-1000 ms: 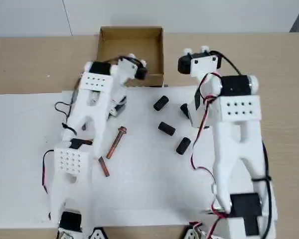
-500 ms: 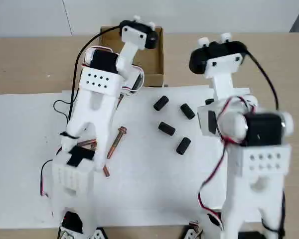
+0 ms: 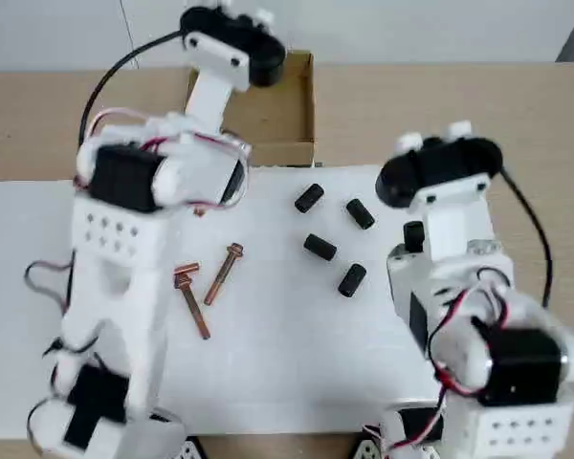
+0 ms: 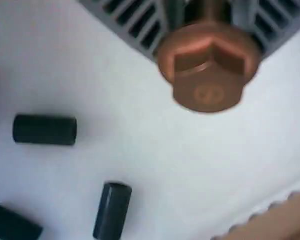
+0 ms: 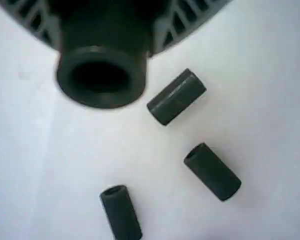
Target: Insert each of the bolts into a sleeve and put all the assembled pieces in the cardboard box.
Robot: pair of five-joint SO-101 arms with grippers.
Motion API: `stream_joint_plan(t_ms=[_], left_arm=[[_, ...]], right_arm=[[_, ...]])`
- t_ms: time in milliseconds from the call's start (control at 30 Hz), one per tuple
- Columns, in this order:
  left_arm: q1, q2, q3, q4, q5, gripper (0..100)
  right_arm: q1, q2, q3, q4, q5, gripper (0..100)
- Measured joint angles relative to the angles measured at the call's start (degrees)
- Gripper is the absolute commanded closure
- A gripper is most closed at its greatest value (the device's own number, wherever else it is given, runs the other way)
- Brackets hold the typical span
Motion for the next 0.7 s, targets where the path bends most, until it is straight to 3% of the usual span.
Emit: stream_joint_plan(t_ms=[333, 700], left_arm=[[0.00, -25.49, 30.95, -13.27, 10.37, 100], [0.00, -47.47, 62.07, -33.14, 18.37, 100]], right_arm=[[0.09, -17.14, 25.23, -17.32, 0.00, 99.7], [-0.53, -27.16, 41.49, -29.10, 0.00, 99.7]])
